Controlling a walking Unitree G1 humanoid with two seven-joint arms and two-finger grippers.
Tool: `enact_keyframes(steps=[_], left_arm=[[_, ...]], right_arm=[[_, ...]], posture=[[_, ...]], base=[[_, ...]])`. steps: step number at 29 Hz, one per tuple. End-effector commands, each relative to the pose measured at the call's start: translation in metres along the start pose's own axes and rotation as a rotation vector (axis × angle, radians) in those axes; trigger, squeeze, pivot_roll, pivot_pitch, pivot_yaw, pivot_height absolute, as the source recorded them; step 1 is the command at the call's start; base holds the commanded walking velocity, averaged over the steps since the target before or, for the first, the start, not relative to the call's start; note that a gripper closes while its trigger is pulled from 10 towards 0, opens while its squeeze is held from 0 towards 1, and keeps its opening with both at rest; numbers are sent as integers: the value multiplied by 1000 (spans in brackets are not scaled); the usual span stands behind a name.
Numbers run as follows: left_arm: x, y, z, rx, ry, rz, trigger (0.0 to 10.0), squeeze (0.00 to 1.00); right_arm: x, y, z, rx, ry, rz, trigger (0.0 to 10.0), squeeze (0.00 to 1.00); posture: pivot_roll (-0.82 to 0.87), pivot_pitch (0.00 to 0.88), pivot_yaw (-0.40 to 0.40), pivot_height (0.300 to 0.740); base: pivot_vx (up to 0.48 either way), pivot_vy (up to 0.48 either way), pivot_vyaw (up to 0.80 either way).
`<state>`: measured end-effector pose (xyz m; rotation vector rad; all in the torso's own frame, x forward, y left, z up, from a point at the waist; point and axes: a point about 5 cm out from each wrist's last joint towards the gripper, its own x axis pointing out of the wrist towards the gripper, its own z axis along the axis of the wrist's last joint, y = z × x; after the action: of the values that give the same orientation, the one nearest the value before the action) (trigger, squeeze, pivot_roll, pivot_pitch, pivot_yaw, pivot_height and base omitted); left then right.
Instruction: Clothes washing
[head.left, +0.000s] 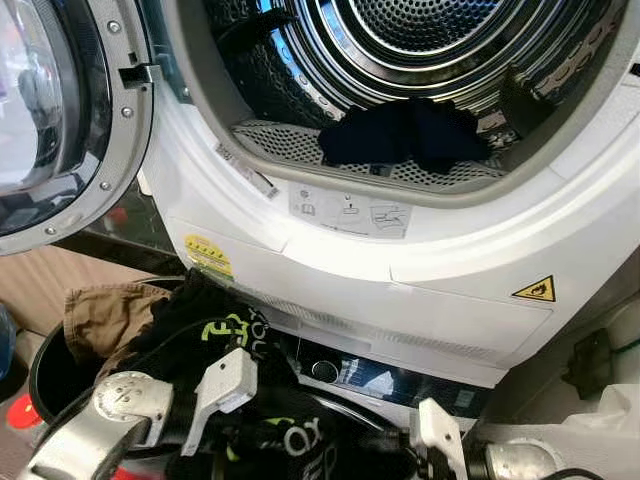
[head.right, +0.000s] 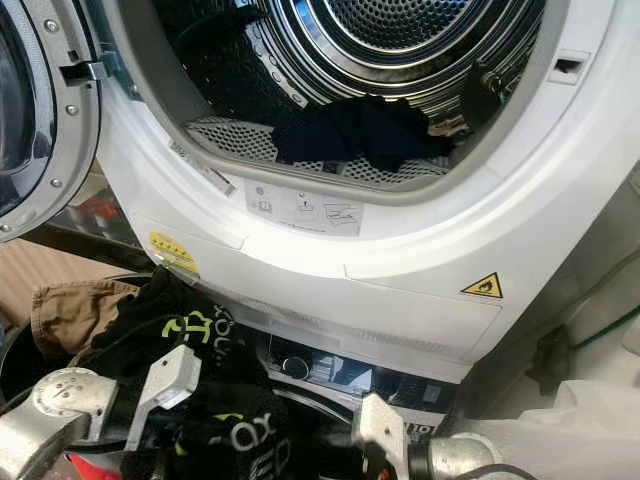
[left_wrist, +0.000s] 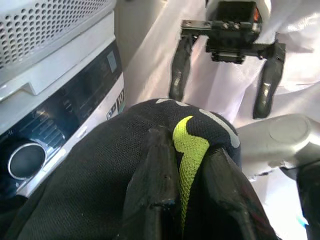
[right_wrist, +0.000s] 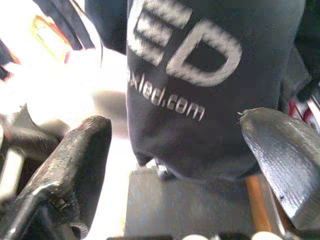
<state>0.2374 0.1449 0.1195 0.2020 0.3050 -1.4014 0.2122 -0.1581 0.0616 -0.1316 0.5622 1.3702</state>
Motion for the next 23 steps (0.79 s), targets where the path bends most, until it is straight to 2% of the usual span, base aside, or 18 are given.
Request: enact_keyframes(steps=[1, 5, 14, 19, 20, 21, 22, 23], left_arm=[[8, 2, 6, 37, -23, 11, 0, 0], [20, 4, 7, 45, -63, 42, 0, 0], [31, 5, 12, 47, -108, 62, 0, 0], [40, 8, 17, 36, -148, 78, 0, 0], [42, 6, 18, 32, -155, 69, 0, 0], [43, 6, 18, 31, -157, 67, 0, 0], [44, 6, 18, 37, -153, 66, 0, 0], [45, 5, 18, 33, -156, 62, 0, 0]], right_arm=[[6, 1, 0, -9, 10, -7, 10000, 1000], [15, 4, 4, 5, -27, -9, 10000, 1000], [29, 0, 18, 15, -112, -61, 10000, 1000], [41, -1, 17, 9, -87, -109, 10000, 1000], [44, -2, 18, 22, -100, -119, 10000, 584], [45, -2, 18, 26, -104, -121, 10000, 584], [47, 0, 19, 32, -113, -112, 10000, 0], [49, -1, 19, 50, -113, -121, 10000, 0]], posture=[[-4, 78, 11, 740], [-2, 79, 11, 740], [1, 81, 14, 740], [-1, 80, 15, 740], [-1, 80, 17, 740], [-1, 80, 17, 740], [0, 80, 16, 740], [-1, 81, 18, 740]], base=[[0, 0, 0], [0, 0, 0], [0, 0, 0], [0, 0, 0], [0, 0, 0], [0, 0, 0], [0, 0, 0], [0, 0, 0]])
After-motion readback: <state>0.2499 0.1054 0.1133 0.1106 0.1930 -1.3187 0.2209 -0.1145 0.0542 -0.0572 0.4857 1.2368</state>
